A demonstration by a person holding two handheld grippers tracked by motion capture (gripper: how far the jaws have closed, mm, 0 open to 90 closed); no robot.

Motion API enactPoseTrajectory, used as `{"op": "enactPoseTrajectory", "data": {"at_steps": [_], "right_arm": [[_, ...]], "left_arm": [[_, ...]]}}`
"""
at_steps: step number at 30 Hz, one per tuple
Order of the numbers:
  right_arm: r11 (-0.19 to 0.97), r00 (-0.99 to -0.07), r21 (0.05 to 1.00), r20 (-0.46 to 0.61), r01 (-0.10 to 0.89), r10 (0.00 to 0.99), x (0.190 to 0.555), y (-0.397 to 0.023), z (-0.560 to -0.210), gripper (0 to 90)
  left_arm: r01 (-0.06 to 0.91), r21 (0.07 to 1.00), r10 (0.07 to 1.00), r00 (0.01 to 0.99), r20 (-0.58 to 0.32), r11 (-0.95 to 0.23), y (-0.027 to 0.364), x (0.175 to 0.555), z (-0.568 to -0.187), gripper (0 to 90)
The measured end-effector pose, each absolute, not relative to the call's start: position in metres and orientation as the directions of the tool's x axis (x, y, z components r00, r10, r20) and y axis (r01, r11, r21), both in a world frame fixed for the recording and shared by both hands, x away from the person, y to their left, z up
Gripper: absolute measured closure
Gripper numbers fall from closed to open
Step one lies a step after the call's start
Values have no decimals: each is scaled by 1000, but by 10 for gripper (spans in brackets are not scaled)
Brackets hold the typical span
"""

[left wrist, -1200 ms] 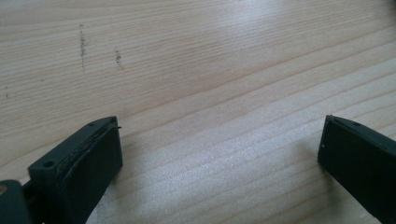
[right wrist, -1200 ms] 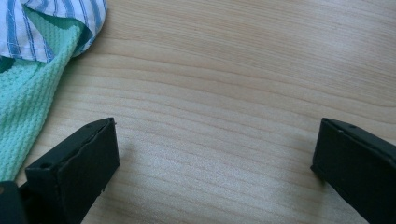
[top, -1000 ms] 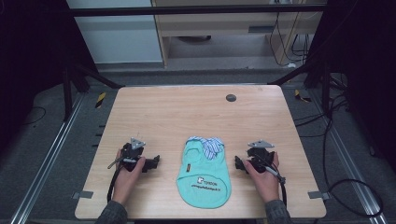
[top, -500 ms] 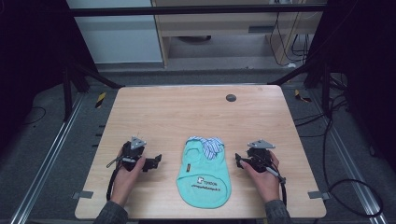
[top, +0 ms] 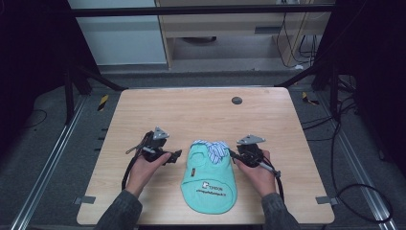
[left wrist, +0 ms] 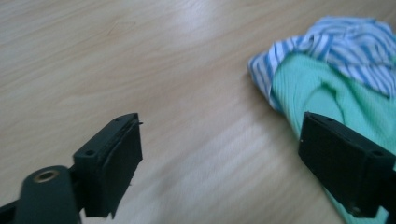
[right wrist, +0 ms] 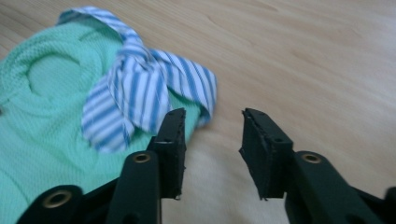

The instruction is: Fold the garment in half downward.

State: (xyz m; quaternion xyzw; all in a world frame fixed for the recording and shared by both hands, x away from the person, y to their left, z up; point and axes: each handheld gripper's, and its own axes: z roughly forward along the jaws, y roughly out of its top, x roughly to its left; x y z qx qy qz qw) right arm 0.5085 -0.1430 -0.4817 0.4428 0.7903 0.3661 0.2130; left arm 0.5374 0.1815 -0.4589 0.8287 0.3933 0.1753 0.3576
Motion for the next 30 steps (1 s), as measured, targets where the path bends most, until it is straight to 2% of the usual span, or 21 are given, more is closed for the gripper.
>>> {"op": "enactPoseTrajectory", "data": {"at_steps": [1, 3, 4, 7, 9, 15, 20, 26, 30], "right_arm": [[365, -536, 764, -31, 532, 844, 519, -136, -477, 661], [380, -550, 762, -38, 525, 834, 529, -132, -472, 685], [380, -550, 762, -38, 525, 834, 529, -132, -472, 685], [394, -561, 753, -39, 527, 827, 547, -128, -468, 790], [409, -575, 739, -36, 535, 818, 555, -127, -469, 804], [440, -580, 709, -54, 551, 813, 571, -122, -475, 734], [456, -589, 684, -47, 569, 807, 574, -116, -486, 681], [424, -589, 687, 7, 590, 808, 572, -115, -488, 588], [411, -596, 687, 40, 599, 802, 570, -117, -486, 557]], "left_arm": [[533, 723, 773, 634, 2, -439, 173, 550, -458, 173], [548, 713, 780, 626, -3, -437, 161, 567, -458, 198], [548, 713, 780, 626, -3, -437, 161, 567, -458, 209], [546, 715, 781, 624, 2, -437, 146, 581, -458, 224], [546, 713, 776, 630, -5, -439, 138, 587, -458, 244], [572, 682, 763, 646, -31, -457, 124, 594, -469, 288], [576, 637, 753, 658, 10, -512, 122, 592, -480, 314], [588, 629, 754, 657, -3, -509, 124, 593, -486, 312], [590, 626, 753, 658, -7, -510, 123, 592, -489, 313]]}}
